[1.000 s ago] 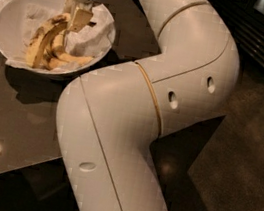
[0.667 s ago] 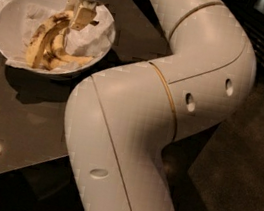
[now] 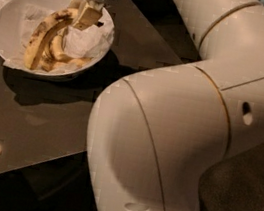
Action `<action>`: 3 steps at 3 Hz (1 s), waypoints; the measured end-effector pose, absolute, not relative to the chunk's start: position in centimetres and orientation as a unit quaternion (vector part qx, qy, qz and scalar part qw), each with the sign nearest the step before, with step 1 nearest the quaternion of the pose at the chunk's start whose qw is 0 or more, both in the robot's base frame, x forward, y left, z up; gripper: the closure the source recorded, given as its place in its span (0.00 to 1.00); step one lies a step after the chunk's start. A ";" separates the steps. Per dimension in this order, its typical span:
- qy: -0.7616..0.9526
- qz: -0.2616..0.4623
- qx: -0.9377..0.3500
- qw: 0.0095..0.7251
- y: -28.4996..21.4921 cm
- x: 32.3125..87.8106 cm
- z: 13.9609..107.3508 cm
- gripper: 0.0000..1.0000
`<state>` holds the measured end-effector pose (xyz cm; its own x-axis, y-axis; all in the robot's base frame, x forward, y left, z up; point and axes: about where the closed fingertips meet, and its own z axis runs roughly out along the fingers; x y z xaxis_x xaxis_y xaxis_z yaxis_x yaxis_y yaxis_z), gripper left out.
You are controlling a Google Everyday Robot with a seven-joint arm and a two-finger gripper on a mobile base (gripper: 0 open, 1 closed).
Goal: Pick banana from white bowl
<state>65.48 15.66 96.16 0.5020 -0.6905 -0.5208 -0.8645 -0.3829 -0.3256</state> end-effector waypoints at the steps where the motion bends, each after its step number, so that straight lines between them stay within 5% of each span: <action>1: 0.469 0.160 -0.815 0.301 15.2 64.7 96.7 1.00; 3: 0.475 0.156 -0.811 0.306 15.1 64.5 97.5 1.00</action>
Offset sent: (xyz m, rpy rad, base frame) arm -0.0073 -0.0042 0.0052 0.0309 -0.0017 0.0076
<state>64.53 15.14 97.47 0.5012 -0.6741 -0.5426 -0.8645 -0.3624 -0.3483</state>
